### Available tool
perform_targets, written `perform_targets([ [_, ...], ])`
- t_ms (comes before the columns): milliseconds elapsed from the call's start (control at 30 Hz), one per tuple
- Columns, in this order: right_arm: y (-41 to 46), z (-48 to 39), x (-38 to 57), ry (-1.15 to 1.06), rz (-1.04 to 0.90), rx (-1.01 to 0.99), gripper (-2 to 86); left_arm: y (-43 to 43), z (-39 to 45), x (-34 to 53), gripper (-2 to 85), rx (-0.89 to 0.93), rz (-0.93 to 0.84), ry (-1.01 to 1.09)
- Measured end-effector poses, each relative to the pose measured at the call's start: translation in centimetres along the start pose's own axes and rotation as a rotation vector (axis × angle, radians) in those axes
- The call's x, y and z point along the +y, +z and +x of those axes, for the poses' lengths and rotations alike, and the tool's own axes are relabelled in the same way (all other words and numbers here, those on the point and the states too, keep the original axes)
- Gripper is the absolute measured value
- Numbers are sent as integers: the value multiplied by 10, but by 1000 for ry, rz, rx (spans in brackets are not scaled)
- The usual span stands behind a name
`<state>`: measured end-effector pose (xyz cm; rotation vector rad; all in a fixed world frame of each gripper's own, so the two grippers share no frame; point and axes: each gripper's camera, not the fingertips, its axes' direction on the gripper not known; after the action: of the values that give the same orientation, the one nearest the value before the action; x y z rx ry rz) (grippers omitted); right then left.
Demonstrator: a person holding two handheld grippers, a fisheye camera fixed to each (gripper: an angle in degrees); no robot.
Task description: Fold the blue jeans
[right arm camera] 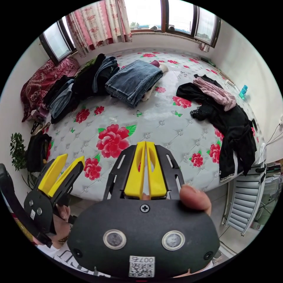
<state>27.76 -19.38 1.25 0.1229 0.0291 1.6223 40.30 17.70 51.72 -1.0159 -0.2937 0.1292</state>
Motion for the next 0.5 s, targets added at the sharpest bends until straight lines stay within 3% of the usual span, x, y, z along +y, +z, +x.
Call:
perform_targets([
  [500,-35,-43,-2,28,10,56,-3,-52,-1,34,114,-72,46,-68],
])
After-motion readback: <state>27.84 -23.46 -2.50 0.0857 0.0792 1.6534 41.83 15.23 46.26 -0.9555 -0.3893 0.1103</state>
